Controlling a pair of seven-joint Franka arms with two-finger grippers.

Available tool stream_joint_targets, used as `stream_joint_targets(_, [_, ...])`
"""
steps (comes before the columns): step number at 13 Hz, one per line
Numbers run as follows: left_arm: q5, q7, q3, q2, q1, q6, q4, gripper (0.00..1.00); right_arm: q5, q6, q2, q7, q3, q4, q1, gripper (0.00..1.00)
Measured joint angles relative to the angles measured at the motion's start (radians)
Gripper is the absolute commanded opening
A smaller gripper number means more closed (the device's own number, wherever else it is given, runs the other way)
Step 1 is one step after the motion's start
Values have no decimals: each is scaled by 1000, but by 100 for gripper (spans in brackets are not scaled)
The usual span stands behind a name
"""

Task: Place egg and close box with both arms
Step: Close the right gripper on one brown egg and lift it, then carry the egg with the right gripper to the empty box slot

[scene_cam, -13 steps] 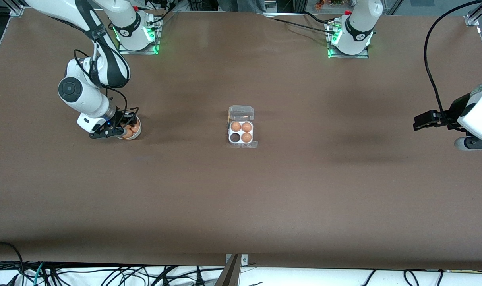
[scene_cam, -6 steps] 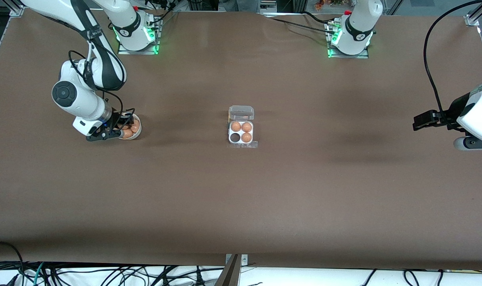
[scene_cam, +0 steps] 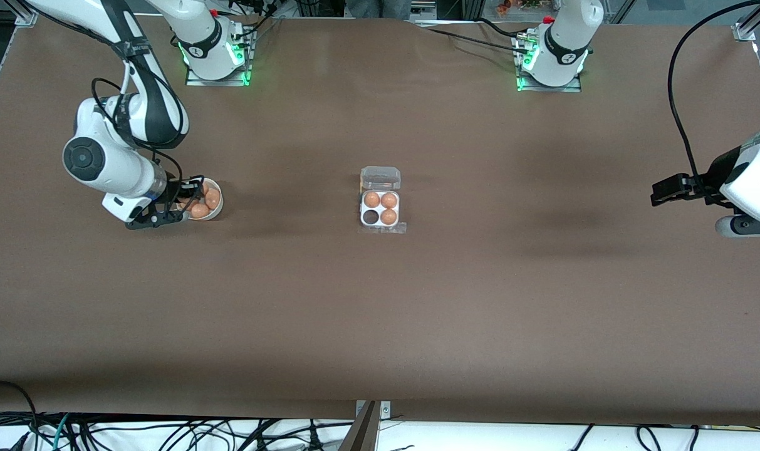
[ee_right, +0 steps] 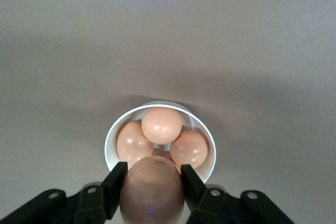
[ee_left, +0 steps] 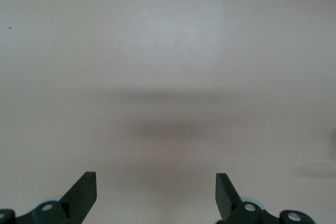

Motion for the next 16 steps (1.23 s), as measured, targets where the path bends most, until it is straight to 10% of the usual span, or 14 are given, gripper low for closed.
stream_joint_targets(7, [0,0,-1,0,-2,0,0,100,75,-154,61,154,17,178,97,12])
stream_joint_targets(16, [0,0,0,0,0,0,0,100,243,-171,390,673,23,615,403,12])
